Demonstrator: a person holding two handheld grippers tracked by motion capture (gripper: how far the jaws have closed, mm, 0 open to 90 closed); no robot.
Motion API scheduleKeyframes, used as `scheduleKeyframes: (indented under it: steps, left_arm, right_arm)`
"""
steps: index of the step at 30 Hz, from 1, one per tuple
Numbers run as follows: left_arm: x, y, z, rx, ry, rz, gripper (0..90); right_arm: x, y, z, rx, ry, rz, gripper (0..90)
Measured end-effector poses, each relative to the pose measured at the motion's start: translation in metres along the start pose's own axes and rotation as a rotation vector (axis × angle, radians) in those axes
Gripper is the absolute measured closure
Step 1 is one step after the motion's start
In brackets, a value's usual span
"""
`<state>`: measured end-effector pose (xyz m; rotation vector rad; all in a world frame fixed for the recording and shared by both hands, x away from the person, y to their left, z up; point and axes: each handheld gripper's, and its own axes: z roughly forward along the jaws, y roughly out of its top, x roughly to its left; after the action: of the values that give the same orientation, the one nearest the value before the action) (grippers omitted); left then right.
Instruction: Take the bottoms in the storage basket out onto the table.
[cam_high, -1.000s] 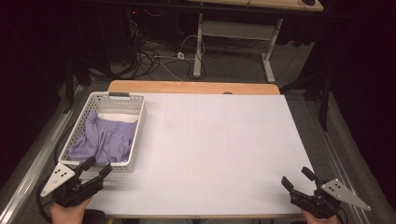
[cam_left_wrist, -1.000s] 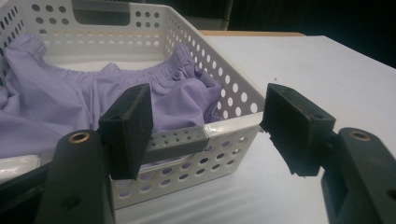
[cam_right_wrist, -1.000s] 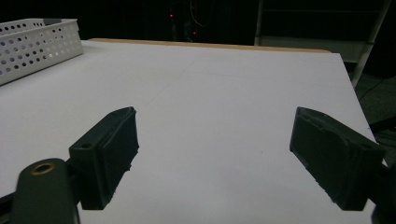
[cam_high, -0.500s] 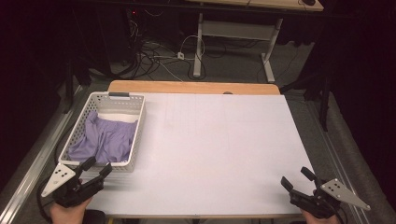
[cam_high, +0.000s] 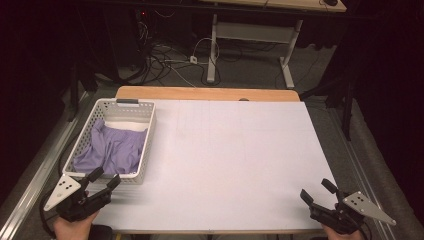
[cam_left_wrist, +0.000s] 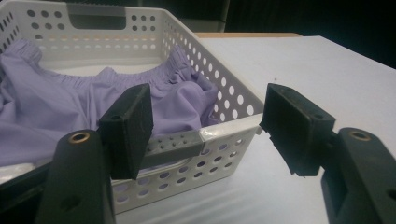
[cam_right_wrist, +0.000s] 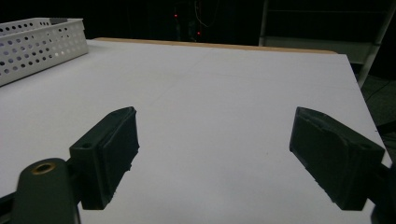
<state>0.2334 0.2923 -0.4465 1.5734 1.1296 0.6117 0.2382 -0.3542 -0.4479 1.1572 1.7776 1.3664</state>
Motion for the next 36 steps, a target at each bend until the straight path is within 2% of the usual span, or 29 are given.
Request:
scheduleKeyframes:
  steps: [9, 14, 20, 27, 34, 36]
  left_arm:
    - [0.001, 0.002, -0.001, -0.011, -0.016, -0.004, 32.8]
    - [-0.002, 0.003, 0.0, -0.012, -0.023, 0.006, 32.7]
    - [-0.006, 0.007, 0.003, -0.002, -0.018, 0.043, 32.6]
    - [-0.008, 0.012, 0.005, 0.005, -0.034, 0.033, 32.7]
    - [-0.013, 0.02, 0.008, 0.003, -0.037, 0.061, 32.5]
    - [-0.013, 0.023, 0.009, 0.002, -0.04, 0.063, 29.5]
  right_arm:
    - [0.0, 0.0, 0.001, 0.0, 0.022, 0.004, 16.3]
    - [0.001, 0.0, 0.001, -0.002, 0.023, 0.0, 16.3]
    - [0.001, -0.001, 0.002, 0.008, 0.023, -0.011, 16.3]
    - [0.001, -0.001, 0.003, 0.013, 0.021, -0.012, 16.3]
    - [0.002, -0.001, 0.007, 0.029, 0.033, -0.006, 16.3]
    - [0.002, -0.001, 0.008, 0.029, 0.035, -0.003, 16.3]
